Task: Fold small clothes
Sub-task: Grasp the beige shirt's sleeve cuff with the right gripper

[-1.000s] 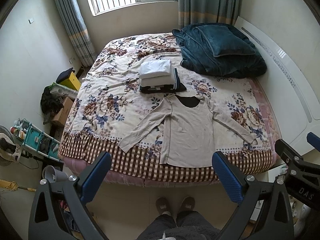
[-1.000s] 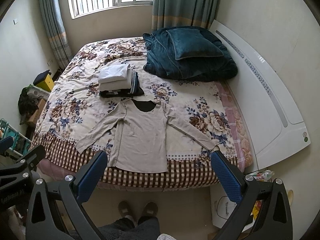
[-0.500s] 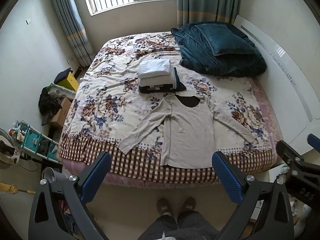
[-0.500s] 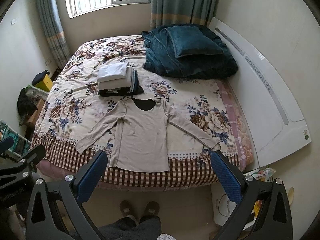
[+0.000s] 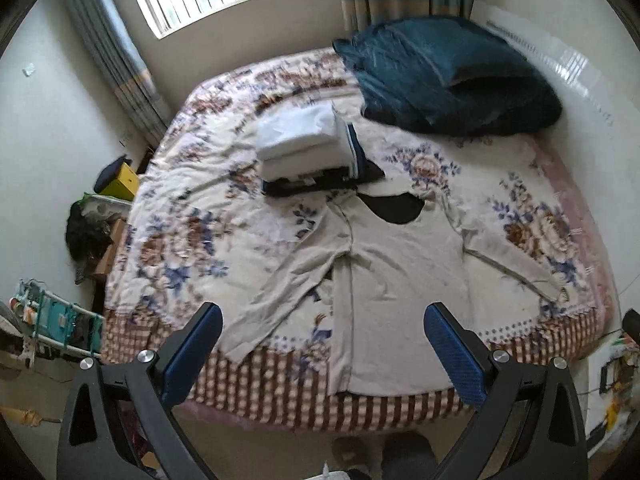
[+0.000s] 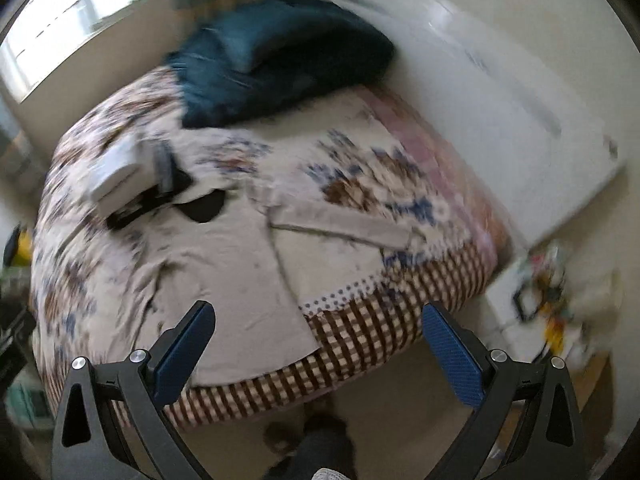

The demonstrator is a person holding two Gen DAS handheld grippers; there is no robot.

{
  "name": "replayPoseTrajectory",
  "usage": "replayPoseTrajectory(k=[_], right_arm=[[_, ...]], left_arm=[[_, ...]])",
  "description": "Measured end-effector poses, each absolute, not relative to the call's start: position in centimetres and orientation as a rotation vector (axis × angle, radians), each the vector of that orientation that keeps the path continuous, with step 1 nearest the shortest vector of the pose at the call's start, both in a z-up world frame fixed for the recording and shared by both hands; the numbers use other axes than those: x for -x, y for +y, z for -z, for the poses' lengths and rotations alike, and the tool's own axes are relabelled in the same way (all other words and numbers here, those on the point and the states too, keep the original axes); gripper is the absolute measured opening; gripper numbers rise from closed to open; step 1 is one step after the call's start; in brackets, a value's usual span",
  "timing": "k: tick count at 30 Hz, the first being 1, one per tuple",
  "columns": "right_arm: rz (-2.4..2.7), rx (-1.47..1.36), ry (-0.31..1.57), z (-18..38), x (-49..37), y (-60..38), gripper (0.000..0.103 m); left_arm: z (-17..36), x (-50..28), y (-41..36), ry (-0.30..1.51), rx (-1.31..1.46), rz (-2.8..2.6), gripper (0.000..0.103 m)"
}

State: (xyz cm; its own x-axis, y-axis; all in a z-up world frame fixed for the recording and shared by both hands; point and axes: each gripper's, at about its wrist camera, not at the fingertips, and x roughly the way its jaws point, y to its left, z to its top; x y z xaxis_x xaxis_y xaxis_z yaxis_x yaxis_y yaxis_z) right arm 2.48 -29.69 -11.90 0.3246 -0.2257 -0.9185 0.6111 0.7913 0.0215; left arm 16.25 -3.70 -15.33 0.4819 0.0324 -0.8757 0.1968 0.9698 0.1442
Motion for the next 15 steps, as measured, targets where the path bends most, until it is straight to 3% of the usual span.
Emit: replayPoseTrajectory(k=[15], right_arm=[[0.950,-1.081,1.178,44.3,-6.8,-55.6,0.103]], left_arm=[[40.1,-29.5,-16.2,1.323,-0.332,0.045,0.103]])
